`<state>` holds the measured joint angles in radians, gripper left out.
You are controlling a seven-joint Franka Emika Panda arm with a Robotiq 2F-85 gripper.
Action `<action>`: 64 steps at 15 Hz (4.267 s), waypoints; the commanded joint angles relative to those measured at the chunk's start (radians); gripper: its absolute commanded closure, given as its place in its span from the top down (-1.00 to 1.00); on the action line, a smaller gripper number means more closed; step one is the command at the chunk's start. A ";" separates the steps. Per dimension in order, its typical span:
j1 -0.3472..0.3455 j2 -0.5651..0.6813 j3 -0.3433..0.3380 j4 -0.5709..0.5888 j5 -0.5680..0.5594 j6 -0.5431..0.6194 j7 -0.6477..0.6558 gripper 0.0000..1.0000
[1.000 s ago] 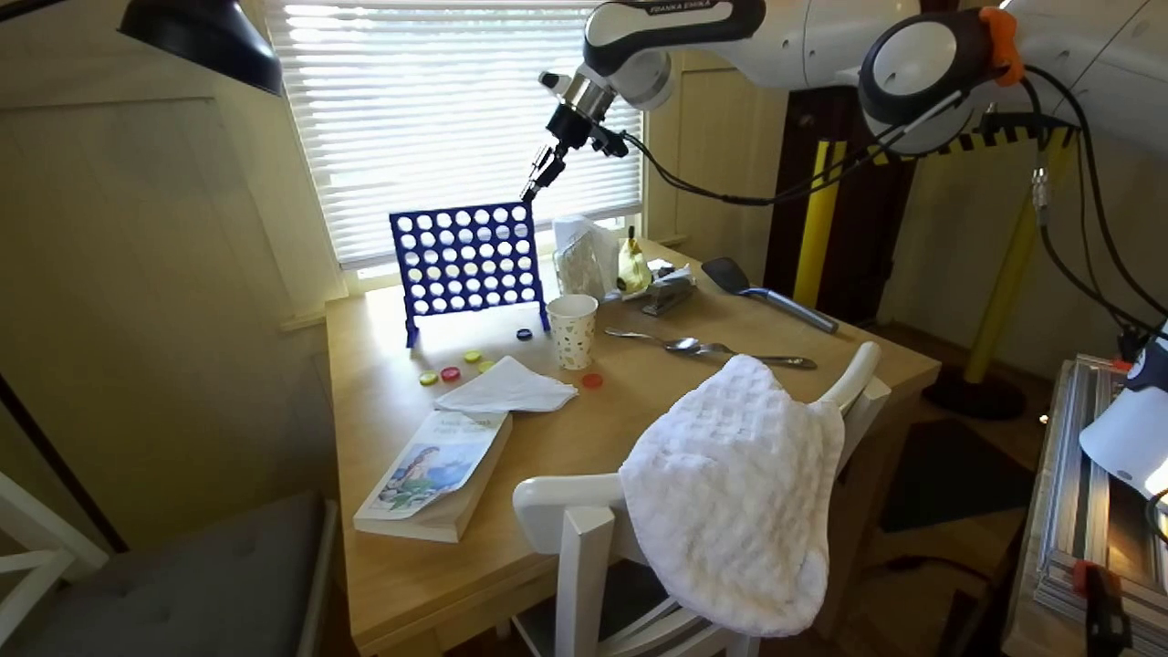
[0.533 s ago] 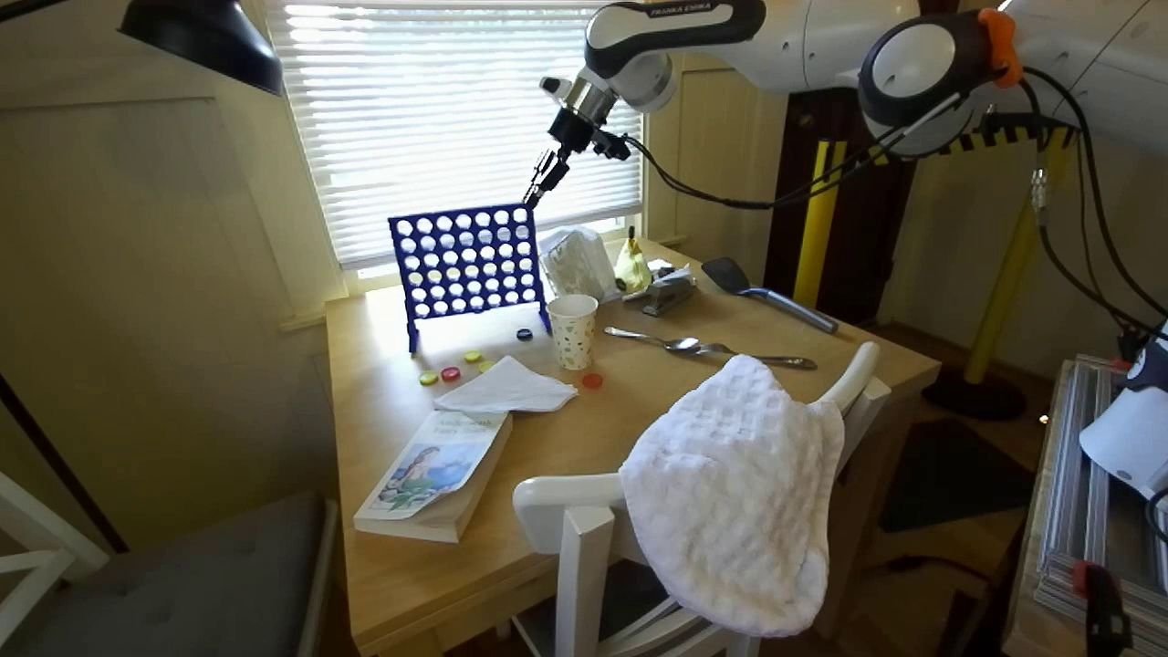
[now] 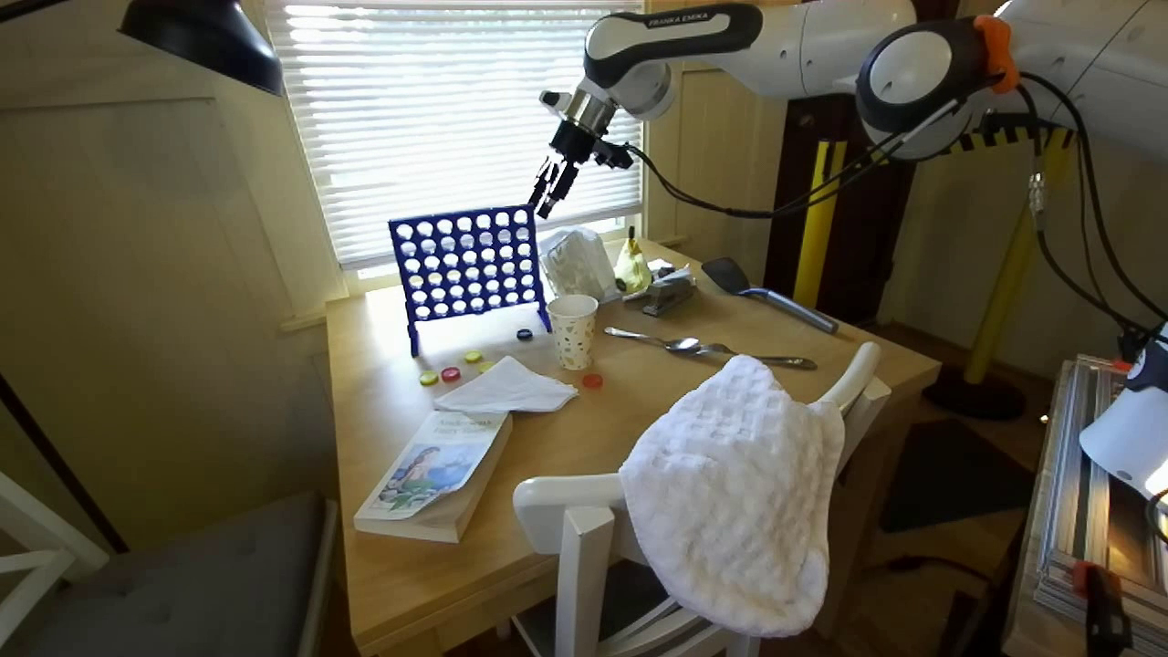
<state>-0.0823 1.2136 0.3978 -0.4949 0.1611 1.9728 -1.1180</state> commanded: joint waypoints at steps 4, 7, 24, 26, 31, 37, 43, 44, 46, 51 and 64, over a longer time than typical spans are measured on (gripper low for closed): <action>0.000 0.030 0.019 0.015 0.001 -0.060 -0.083 0.06; 0.004 0.036 0.014 0.019 -0.003 -0.050 -0.103 -0.39; -0.017 -0.015 0.060 0.064 0.146 0.013 -0.345 -0.90; -0.027 -0.024 0.073 0.066 0.192 0.013 -0.404 -0.90; -0.060 -0.044 0.104 0.067 0.293 0.002 -0.451 -0.90; -0.090 -0.069 0.109 0.067 0.346 -0.066 -0.426 -0.90; -0.128 -0.102 0.080 0.067 0.336 -0.240 -0.376 -0.90; -0.134 -0.108 0.077 0.067 0.337 -0.267 -0.370 -0.90; -0.147 -0.120 0.070 0.067 0.338 -0.314 -0.366 -0.90; -0.153 -0.110 0.049 0.067 0.335 -0.316 -0.308 -0.90; -0.195 -0.134 0.053 0.067 0.349 -0.337 -0.383 -0.90</action>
<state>-0.2435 1.1077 0.4443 -0.4280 0.4720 1.6607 -1.4604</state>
